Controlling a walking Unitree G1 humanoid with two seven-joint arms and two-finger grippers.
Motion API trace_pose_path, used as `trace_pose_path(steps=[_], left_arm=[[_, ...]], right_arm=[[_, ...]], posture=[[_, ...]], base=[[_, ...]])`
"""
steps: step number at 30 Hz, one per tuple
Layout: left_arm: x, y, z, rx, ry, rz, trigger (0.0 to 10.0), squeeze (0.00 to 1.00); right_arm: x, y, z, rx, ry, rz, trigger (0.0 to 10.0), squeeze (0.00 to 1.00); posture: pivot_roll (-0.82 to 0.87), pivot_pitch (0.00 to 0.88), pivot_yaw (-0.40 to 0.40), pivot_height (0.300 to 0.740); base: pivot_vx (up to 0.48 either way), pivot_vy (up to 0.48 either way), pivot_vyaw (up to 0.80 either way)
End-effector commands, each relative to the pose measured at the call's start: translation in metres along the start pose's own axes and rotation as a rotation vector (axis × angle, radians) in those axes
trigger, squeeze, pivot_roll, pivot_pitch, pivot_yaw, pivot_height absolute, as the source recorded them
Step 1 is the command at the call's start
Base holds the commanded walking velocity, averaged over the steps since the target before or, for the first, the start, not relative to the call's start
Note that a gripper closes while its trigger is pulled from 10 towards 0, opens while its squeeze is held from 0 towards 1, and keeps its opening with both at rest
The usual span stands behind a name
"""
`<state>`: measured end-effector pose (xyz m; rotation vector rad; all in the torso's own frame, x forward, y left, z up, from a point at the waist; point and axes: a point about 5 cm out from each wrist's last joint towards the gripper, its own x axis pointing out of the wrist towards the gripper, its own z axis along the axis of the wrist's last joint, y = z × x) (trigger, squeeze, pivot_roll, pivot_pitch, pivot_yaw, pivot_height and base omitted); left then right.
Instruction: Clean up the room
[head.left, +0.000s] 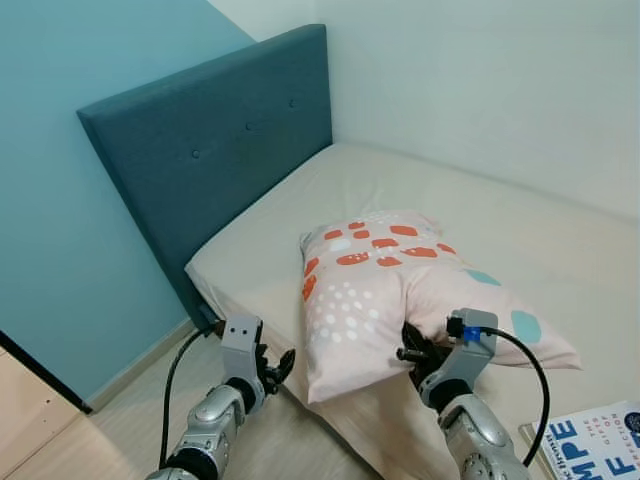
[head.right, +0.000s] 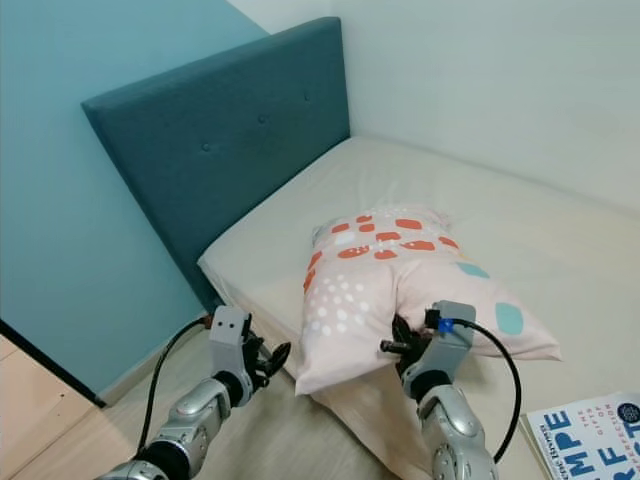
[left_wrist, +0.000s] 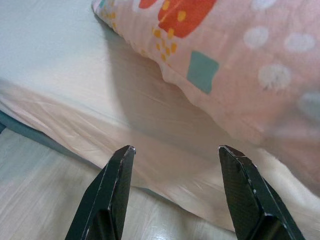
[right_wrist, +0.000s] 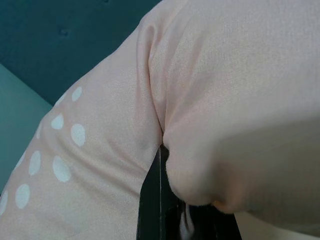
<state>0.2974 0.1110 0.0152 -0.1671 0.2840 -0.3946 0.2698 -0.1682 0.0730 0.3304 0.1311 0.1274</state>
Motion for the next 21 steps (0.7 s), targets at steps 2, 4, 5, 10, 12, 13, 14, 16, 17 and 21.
trace_pose_path(steps=[2,4,5,10,12,13,14,16,17,21], left_arm=[[-0.0021,0.0028,-0.0006,-0.001,-0.006,0.008,10.0,0.00],[-0.0018,0.0026,-0.0001,-0.001,-0.007,0.006,10.0,0.00],[-0.0016,0.0025,0.0002,-0.001,-0.008,0.006,10.0,0.00],[-0.0009,0.0028,0.0016,-0.002,-0.011,0.005,10.0,0.00],[-0.0008,0.0025,0.0016,-0.003,-0.012,0.005,10.0,0.00],[-0.0008,0.0022,0.0015,-0.003,-0.012,0.004,10.0,0.00],[-0.0008,0.0022,0.0015,-0.003,-0.012,0.004,10.0,0.00],[-0.0007,0.0019,0.0014,-0.003,-0.012,0.003,10.0,0.00],[-0.0007,0.0017,0.0013,-0.003,-0.012,0.002,10.0,0.00],[-0.0006,0.0012,0.0014,-0.003,-0.013,0.000,10.0,0.00]], right_arm=[[0.0022,0.0018,0.0058,-0.013,-0.041,-0.001,10.0,0.00],[0.0034,0.0018,0.0070,-0.014,-0.045,-0.002,10.0,0.00],[0.0037,0.0018,0.0073,-0.014,-0.046,-0.003,10.0,0.00],[0.0049,0.0029,0.0103,-0.013,-0.055,-0.001,10.0,0.00],[0.0052,0.0029,0.0106,-0.013,-0.056,0.000,10.0,0.00],[0.0054,0.0030,0.0107,-0.012,-0.057,0.000,10.0,0.00],[0.0054,0.0030,0.0107,-0.012,-0.057,0.000,10.0,0.00],[0.0055,0.0030,0.0108,-0.012,-0.057,0.001,10.0,0.00],[0.0056,0.0031,0.0109,-0.011,-0.057,0.001,10.0,0.00],[0.0058,0.0039,0.0110,-0.008,-0.059,0.005,10.0,0.00]], posture=[[-0.11,0.054,0.057,0.740],[-0.11,0.054,0.057,0.740],[-0.11,0.054,0.057,0.740],[-0.11,0.054,0.056,0.740],[-0.11,0.053,0.056,0.740],[-0.11,0.053,0.056,0.740],[-0.11,0.053,0.056,0.740],[-0.11,0.053,0.056,0.740],[-0.11,0.053,0.056,0.740],[-0.11,0.051,0.057,0.740]], base=[[0.000,0.000,0.00],[0.000,0.000,0.00],[0.000,0.000,0.00],[0.000,0.000,0.00],[0.000,0.000,0.00],[0.000,0.000,0.00],[0.000,0.000,0.00],[0.000,0.000,0.00],[0.000,0.000,0.00],[0.000,0.000,0.00]])
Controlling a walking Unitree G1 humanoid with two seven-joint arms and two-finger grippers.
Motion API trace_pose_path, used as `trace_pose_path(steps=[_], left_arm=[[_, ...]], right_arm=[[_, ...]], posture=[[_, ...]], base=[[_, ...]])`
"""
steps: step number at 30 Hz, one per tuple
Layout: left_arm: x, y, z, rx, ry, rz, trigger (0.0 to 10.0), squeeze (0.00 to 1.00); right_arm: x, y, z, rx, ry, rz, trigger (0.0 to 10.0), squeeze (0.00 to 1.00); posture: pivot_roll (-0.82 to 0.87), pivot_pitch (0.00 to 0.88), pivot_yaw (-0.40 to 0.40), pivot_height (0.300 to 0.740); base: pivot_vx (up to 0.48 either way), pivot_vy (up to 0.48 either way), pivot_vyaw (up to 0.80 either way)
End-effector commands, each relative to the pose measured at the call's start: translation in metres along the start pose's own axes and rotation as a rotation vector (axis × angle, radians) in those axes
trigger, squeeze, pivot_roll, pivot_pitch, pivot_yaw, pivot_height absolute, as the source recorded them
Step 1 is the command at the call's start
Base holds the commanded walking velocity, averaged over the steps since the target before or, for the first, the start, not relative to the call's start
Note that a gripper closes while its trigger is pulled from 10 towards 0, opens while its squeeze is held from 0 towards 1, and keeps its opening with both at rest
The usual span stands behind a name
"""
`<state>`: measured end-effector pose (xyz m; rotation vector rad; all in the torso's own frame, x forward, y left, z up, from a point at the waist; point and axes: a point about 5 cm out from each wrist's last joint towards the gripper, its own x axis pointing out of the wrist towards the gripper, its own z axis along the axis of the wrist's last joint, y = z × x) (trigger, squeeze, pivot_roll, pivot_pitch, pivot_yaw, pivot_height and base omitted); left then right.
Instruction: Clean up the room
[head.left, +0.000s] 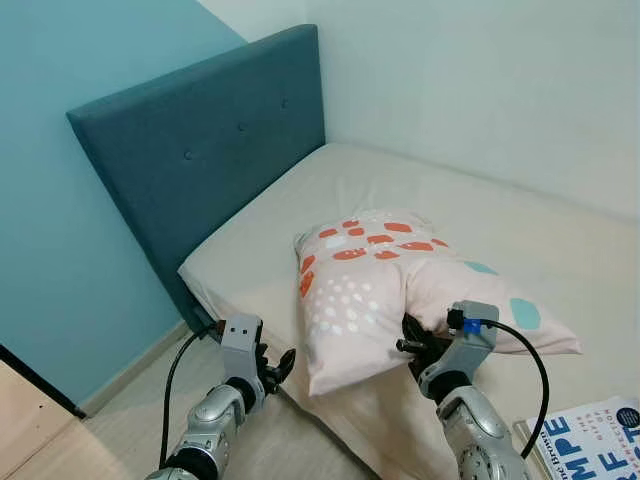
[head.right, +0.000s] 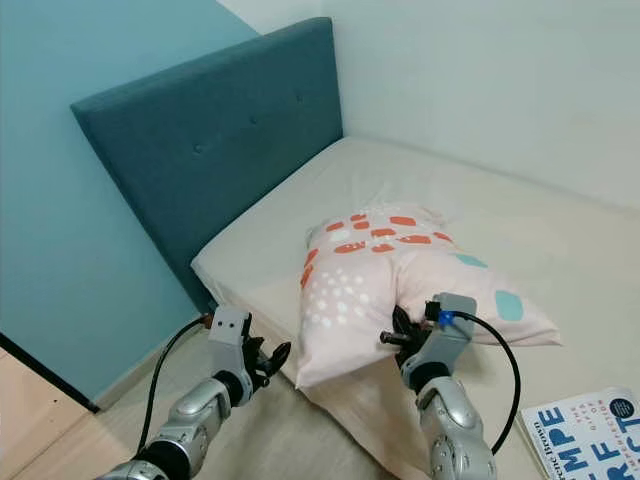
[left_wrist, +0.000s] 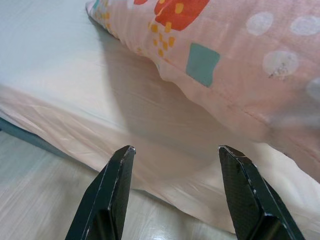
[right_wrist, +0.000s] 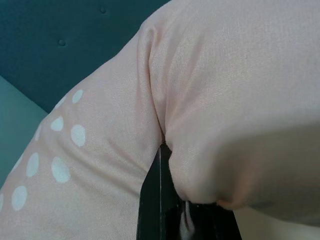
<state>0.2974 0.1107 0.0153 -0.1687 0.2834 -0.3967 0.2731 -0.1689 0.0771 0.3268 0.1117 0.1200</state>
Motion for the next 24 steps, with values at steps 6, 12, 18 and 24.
trace_pose_path(steps=[6,12,18,24], left_arm=[[-0.0006,0.0020,0.0018,-0.002,-0.014,0.004,10.0,0.00],[-0.0002,0.0004,0.0014,-0.003,-0.013,-0.001,10.0,0.00],[0.0001,0.0000,0.0015,-0.005,-0.014,0.000,10.0,0.00],[0.0003,0.0001,0.0019,-0.005,-0.014,0.001,10.0,0.00]], right_arm=[[0.0032,0.0040,0.0061,-0.002,-0.039,0.014,10.0,0.00],[0.0031,0.0037,0.0064,-0.003,-0.037,0.017,10.0,0.00],[0.0033,0.0039,0.0067,-0.002,-0.036,0.022,10.0,0.00],[0.0039,0.0042,0.0076,-0.002,-0.037,0.026,10.0,0.00]], posture=[[-0.11,0.051,0.056,0.740],[-0.11,0.052,0.054,0.740],[-0.11,0.053,0.052,0.740],[-0.11,0.054,0.051,0.740]], base=[[0.000,0.000,0.00],[0.000,0.000,0.00],[0.000,0.000,0.00],[0.000,0.000,0.00]])
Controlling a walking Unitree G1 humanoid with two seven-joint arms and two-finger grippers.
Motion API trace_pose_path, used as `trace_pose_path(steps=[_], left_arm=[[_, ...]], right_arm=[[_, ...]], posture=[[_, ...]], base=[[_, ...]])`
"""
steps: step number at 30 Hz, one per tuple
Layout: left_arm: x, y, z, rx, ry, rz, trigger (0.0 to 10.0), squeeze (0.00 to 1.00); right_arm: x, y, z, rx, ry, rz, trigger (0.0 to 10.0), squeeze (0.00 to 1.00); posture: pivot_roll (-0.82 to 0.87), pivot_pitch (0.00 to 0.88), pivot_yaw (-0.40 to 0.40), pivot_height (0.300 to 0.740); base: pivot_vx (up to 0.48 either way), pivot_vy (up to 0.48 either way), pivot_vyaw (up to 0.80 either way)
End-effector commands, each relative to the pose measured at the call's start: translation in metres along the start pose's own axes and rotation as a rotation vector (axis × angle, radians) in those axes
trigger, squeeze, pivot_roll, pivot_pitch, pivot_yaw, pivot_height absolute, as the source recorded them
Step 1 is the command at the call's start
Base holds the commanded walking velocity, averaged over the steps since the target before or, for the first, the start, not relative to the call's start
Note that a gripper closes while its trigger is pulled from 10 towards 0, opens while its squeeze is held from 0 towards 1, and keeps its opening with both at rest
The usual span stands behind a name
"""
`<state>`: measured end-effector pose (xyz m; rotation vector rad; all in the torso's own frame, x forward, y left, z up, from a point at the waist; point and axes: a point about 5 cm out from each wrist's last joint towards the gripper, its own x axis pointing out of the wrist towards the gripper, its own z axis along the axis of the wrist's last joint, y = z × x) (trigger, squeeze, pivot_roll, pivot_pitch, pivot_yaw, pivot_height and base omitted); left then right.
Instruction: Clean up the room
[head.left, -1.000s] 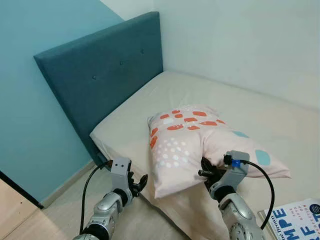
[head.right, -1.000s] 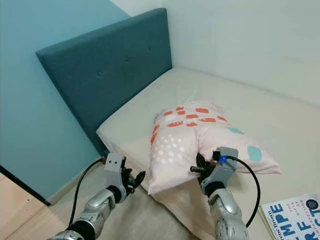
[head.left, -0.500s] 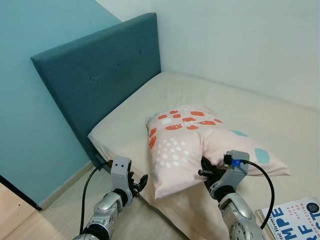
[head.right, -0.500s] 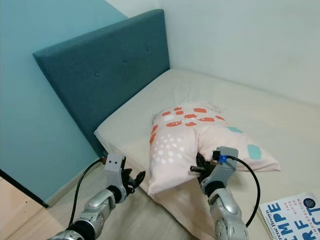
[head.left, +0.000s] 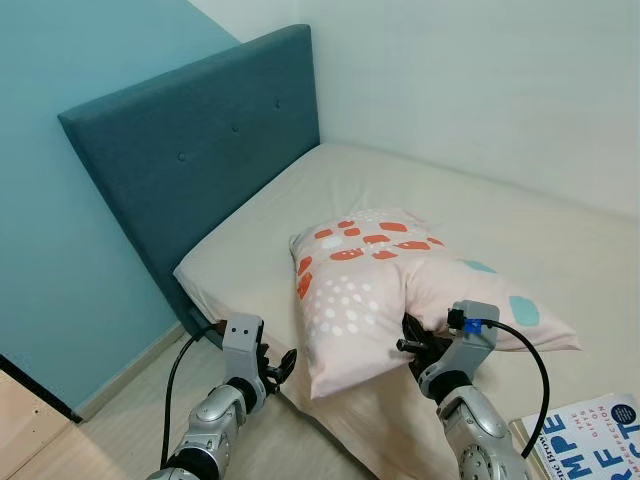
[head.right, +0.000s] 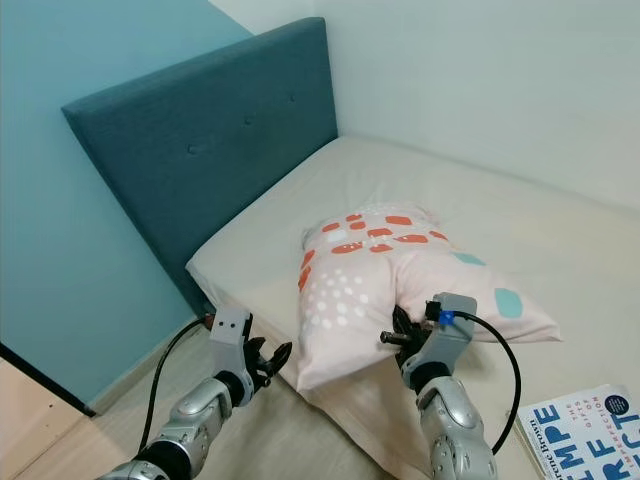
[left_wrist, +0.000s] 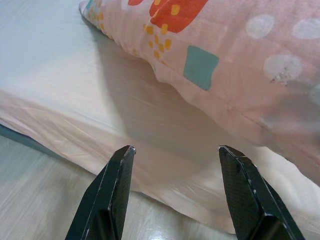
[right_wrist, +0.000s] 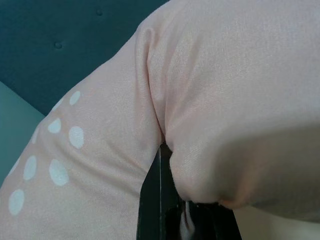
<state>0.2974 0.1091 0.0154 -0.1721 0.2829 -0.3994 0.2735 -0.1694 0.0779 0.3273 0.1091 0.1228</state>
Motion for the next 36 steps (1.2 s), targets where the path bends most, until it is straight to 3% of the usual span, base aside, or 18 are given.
trace_pose_path(steps=[1,36], left_arm=[[-0.0003,0.0016,0.0020,-0.003,-0.014,0.004,10.0,0.00],[0.0003,0.0010,0.0020,-0.009,-0.014,0.007,10.0,0.00]], right_arm=[[0.0037,0.0046,0.0067,-0.002,-0.035,0.023,10.0,0.00],[0.0062,0.0042,0.0023,-0.016,0.001,0.024,10.0,0.00]], posture=[[-0.11,0.054,0.051,0.740],[-0.11,0.045,0.050,0.740]], base=[[0.000,0.000,0.00],[0.000,0.000,0.00]])
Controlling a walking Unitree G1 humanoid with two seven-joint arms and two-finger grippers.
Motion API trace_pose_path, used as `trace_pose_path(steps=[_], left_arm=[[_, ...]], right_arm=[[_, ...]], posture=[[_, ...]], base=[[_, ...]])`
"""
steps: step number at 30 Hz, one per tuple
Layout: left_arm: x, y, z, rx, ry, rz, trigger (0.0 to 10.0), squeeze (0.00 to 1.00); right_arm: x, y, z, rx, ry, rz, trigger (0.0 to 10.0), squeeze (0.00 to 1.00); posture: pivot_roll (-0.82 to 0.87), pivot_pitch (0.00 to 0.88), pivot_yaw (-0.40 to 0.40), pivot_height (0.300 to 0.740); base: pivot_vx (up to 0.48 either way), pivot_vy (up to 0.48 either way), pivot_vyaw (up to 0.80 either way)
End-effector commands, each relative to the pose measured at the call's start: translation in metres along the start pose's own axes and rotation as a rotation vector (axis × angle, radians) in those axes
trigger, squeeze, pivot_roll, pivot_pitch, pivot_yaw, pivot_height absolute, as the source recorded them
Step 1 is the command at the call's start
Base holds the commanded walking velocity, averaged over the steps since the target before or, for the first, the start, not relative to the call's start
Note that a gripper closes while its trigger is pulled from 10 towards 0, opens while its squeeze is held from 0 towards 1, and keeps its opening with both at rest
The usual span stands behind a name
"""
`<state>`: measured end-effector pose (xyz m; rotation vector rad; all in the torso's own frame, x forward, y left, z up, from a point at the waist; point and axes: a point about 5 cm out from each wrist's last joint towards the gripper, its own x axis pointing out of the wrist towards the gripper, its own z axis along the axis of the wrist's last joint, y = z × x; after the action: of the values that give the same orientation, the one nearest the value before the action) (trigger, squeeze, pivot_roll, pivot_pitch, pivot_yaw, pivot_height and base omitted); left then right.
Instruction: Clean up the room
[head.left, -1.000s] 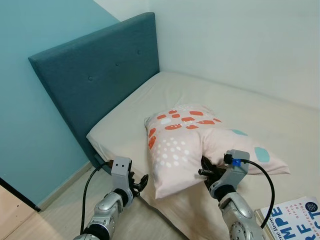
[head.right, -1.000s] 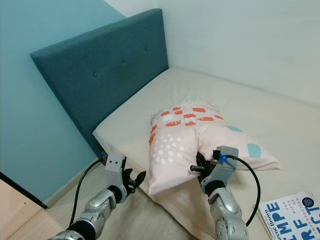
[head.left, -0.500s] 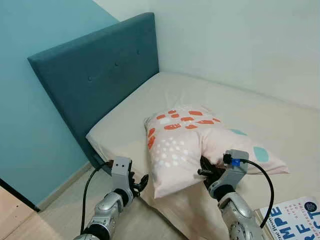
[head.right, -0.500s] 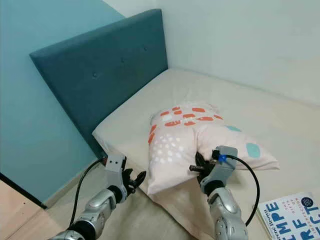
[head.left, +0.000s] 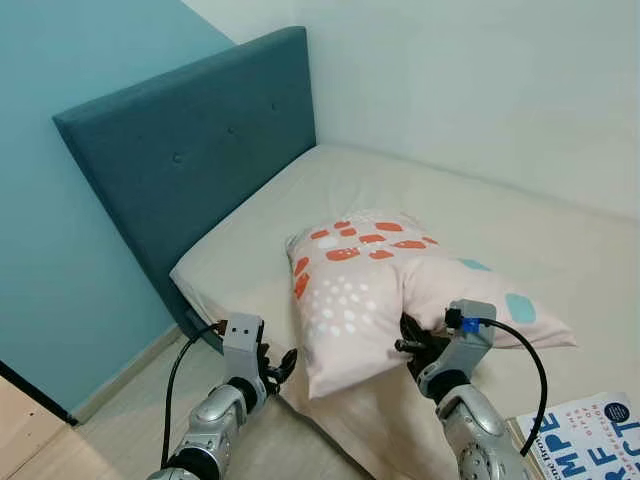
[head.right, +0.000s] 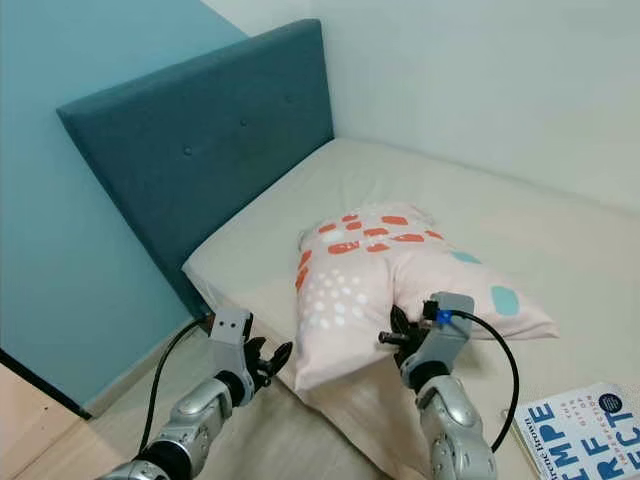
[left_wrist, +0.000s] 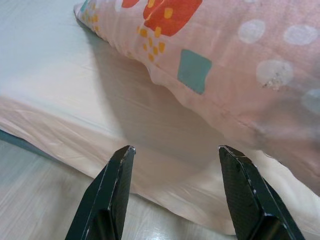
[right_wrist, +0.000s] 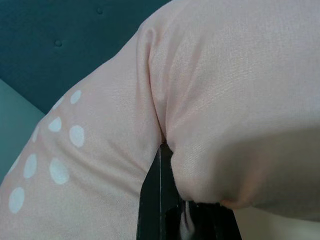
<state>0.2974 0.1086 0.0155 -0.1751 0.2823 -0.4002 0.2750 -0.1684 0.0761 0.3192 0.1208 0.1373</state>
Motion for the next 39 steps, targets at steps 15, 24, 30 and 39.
trace_pose_path(steps=[15,24,30,39], left_arm=[[0.0004,-0.0004,0.0006,-0.009,-0.007,0.006,10.0,0.00],[0.0000,0.0010,0.0008,-0.011,-0.008,0.012,10.0,0.00],[0.0007,0.0001,0.0015,-0.007,-0.008,0.005,10.0,0.00],[0.0017,-0.0003,0.0026,-0.006,-0.010,0.003,10.0,0.00]], right_arm=[[0.0042,0.0047,0.0014,-0.010,0.006,0.027,10.0,0.00],[0.0051,0.0092,-0.0012,-0.009,0.017,0.050,10.0,0.00],[0.0056,0.0104,-0.0010,-0.008,0.016,0.060,10.0,0.00],[0.0068,0.0103,-0.0001,-0.011,0.014,0.070,10.0,0.00]], posture=[[-0.12,0.048,0.046,0.740],[-0.11,0.045,0.047,0.740],[-0.12,0.040,0.048,0.740],[-0.12,0.031,0.046,0.740]], base=[[0.000,0.000,0.00],[0.000,0.000,0.00],[0.000,0.000,0.00],[0.000,0.000,0.00]])
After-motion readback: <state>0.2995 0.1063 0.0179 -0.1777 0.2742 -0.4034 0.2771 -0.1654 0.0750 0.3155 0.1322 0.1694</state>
